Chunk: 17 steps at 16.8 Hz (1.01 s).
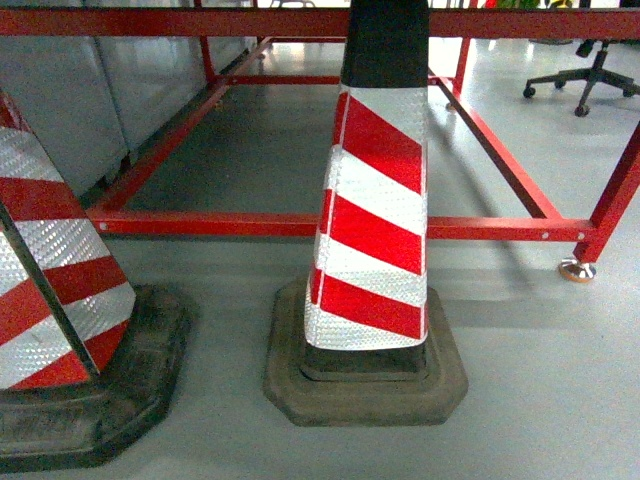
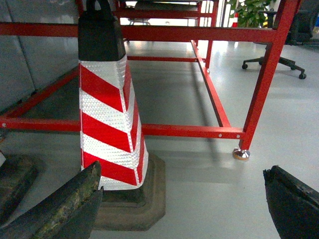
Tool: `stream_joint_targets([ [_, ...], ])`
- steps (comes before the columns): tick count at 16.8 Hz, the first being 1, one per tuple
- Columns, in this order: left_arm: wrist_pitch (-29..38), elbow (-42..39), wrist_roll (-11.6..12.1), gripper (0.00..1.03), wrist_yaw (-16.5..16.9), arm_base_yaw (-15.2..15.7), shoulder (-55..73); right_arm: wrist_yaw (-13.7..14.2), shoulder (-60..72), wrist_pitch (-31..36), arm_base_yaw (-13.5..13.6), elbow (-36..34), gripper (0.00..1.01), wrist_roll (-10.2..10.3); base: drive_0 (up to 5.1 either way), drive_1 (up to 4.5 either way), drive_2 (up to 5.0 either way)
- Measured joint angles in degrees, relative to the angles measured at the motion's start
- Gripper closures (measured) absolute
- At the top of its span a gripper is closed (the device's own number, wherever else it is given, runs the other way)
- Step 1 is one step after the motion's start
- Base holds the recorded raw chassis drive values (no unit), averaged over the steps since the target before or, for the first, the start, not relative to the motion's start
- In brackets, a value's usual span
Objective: Place box next to blue box on left shelf
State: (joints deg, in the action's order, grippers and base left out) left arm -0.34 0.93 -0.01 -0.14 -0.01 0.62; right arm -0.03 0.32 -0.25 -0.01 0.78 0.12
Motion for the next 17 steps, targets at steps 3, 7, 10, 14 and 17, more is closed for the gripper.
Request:
stream_joint_targets([
  [3,0.0,0.0,0.0,0.05,0.0,0.0,0.0,0.0,0.0,0.0,0.0,0.0,0.03,0.0,0.0,0.00,0.0],
  [7,0.0,0.0,0.0,0.05,0.0,0.0,0.0,0.0,0.0,-0.1,0.0,0.0,0.03,0.0,0.0,0.00,0.0],
  [10,0.0,0.0,0.0,0.05,0.0,0.0,0.0,0.0,0.0,0.0,0.0,0.0,0.03,0.0,0.0,0.00,0.0],
  [14,0.0,0.0,0.0,0.05,0.2,0.0,0.0,0.0,0.0,0.0,0.0,0.0,0.03,0.0,0.0,0.00,0.0],
  [17,0.0,0.0,0.0,0.05,0.1,0.0,0.0,0.0,0.0,-0.1,0.0,0.0,0.03,0.0,0.0,0.00,0.0],
])
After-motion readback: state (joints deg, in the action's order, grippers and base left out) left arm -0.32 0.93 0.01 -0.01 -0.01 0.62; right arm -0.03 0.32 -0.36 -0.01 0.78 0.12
